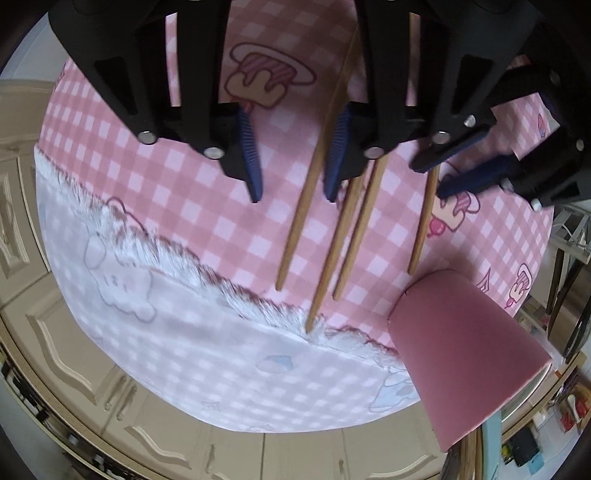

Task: Organize utensils
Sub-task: 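Close the left tool on a chopstick while the right tool grasps another, then lift both held chopsticks upright and carry them above the pink cup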

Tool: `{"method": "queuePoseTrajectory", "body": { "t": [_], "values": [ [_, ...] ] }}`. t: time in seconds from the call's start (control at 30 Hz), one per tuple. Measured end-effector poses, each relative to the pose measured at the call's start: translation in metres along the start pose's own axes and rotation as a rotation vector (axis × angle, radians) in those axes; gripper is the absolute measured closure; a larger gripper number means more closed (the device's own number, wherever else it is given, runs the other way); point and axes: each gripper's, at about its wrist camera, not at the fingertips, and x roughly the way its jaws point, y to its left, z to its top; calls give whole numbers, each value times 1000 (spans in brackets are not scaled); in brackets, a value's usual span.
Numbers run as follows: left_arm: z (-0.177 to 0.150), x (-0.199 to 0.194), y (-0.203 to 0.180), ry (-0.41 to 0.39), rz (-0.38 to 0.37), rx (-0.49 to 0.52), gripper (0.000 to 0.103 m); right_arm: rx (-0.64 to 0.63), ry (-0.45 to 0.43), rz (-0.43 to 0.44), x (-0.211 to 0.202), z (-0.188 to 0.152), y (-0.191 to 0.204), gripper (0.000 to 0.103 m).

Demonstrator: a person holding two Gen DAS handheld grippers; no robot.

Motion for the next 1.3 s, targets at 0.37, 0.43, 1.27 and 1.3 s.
{"method": "queuePoseTrajectory", "body": {
  "t": [0.37,0.43,1.27,1.3],
  "values": [
    [-6,-46,12,-122,-75,-42,98,99,-130,188,-29,-13,-31,97],
    [-7,-57,11,-157,-77,-47,98,117,-172,203,-40,-15,-36,97],
    [13,-185,45,-576,-53,-145,98,118,-624,297,-158,-13,-41,97],
    [15,-190,47,-591,-51,-149,98,112,-639,300,-164,-10,-40,97]
  ]
}}
